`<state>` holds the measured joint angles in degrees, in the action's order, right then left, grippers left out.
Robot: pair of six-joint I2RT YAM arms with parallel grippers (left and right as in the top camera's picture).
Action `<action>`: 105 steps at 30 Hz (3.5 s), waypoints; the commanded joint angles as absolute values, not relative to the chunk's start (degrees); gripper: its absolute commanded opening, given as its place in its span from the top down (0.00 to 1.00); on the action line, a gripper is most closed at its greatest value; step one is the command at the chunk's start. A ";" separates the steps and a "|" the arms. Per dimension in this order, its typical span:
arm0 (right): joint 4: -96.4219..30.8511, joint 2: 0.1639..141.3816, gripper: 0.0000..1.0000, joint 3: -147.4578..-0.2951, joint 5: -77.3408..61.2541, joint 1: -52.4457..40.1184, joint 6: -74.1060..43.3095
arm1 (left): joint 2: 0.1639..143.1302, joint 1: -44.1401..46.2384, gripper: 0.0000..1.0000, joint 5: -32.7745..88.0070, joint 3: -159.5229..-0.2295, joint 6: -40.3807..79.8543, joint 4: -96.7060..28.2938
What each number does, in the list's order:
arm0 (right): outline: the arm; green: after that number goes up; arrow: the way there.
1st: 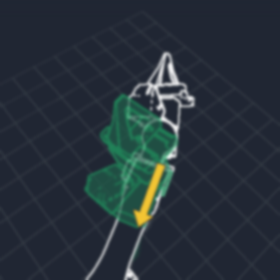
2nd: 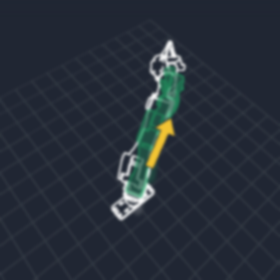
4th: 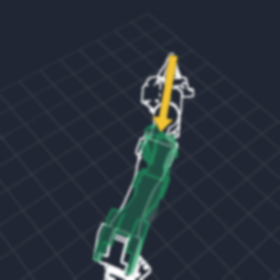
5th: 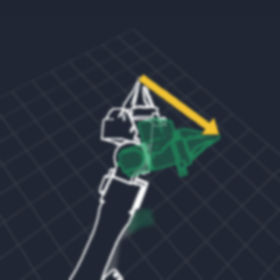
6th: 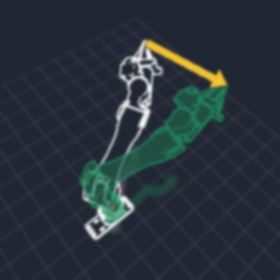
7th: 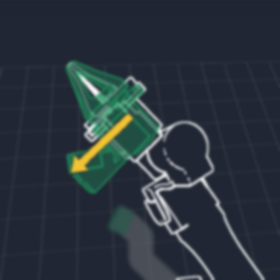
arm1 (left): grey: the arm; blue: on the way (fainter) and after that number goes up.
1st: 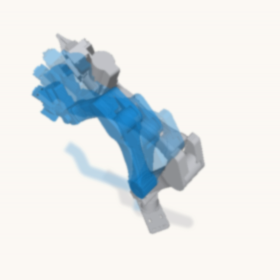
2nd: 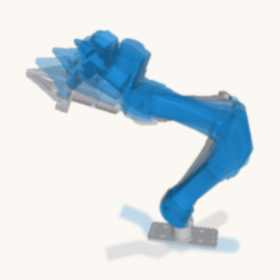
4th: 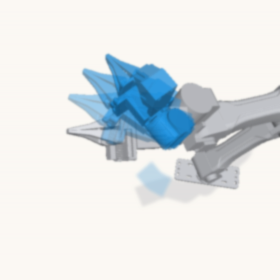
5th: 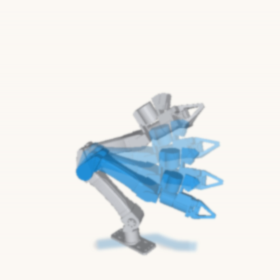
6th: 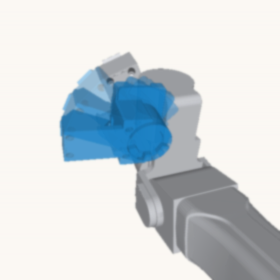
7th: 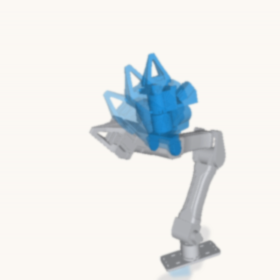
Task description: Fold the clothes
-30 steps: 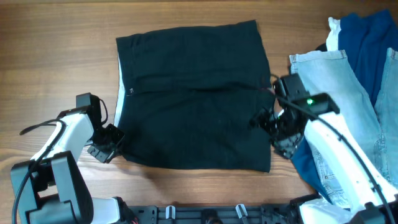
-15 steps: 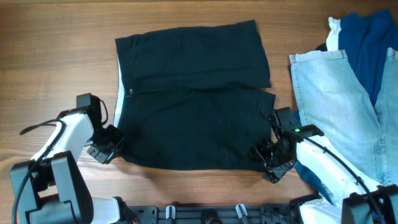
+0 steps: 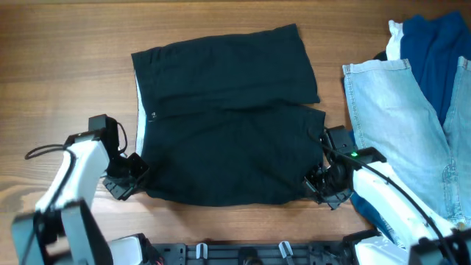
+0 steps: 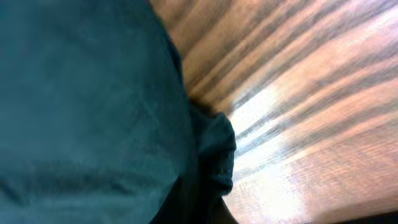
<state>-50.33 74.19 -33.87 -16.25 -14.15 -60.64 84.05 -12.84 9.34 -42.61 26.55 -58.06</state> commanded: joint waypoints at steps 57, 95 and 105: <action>-42.81 106.50 0.01 -75.37 -6.50 -11.62 -28.86 | 92.36 -14.44 0.09 12.51 -51.29 25.67 -24.73; -46.28 113.71 0.35 -75.31 -9.08 -12.36 -27.03 | 93.23 -9.76 0.29 15.29 -52.23 25.69 -20.45; -48.31 113.71 0.34 -75.31 -9.10 -12.36 -27.05 | 90.91 -11.05 0.30 15.35 -52.18 24.18 -23.46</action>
<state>-48.05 112.66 -75.13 -8.56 -12.01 -27.29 91.26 -10.90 14.68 -51.59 25.30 -22.92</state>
